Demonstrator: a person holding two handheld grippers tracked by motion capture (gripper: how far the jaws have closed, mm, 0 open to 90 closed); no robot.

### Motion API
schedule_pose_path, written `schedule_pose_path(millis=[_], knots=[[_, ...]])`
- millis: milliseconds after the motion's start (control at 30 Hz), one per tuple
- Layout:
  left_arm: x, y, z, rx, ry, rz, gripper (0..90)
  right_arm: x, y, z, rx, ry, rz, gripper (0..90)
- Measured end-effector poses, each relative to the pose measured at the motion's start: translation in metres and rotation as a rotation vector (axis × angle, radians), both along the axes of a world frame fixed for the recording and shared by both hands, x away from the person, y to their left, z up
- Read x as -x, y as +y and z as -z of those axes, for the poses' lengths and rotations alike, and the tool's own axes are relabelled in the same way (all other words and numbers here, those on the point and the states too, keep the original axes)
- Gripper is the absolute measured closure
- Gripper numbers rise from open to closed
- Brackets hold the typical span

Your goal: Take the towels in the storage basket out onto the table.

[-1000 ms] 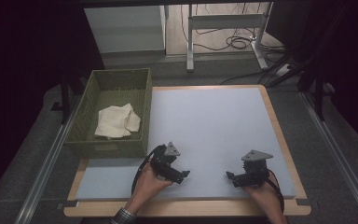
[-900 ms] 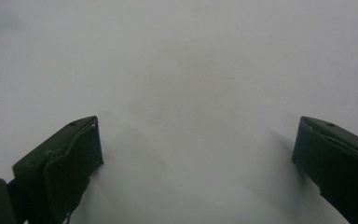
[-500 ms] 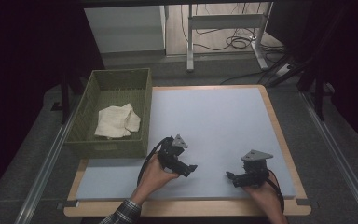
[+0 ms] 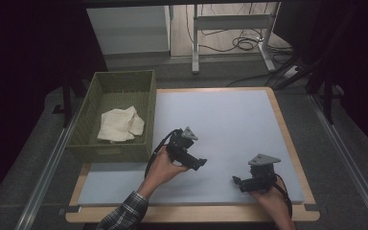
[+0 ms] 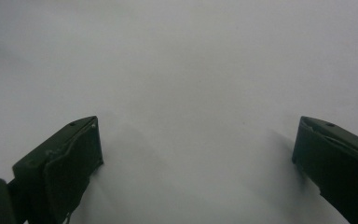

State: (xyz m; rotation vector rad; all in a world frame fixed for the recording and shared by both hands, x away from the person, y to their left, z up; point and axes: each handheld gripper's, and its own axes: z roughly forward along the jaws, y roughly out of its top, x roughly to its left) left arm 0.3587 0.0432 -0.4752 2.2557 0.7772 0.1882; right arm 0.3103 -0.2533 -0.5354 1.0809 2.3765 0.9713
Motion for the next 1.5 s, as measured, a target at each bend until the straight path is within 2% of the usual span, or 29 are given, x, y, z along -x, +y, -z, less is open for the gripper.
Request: schedule_pose_path(millis=[333,667,867,1067,1300,1500], knots=[[-0.019,-0.002,-0.022,-0.003,-0.002,-0.017,0.6,0.000,0.000,0.000,0.001,-0.003,-0.002,1.3],[-0.041,0.005,-0.046,-0.049,-0.011,-0.072,0.0,0.000,0.000,0.000,0.001,-0.003,-0.001,1.3],[-0.057,0.023,-0.057,-0.036,0.010,-0.113,0.0,0.000,0.000,0.000,0.001,-0.003,-0.001,1.3],[-0.074,0.048,-0.065,-0.071,0.018,-0.172,0.0,0.000,0.000,0.000,0.000,-0.003,-0.002,1.3],[-0.087,0.078,-0.075,-0.058,0.011,-0.240,0.0,0.000,0.000,0.000,0.001,-0.003,-0.002,1.3],[-0.095,0.099,-0.080,-0.090,0.006,-0.279,0.0,0.000,0.000,0.000,0.001,-0.003,-0.002,1.3]])
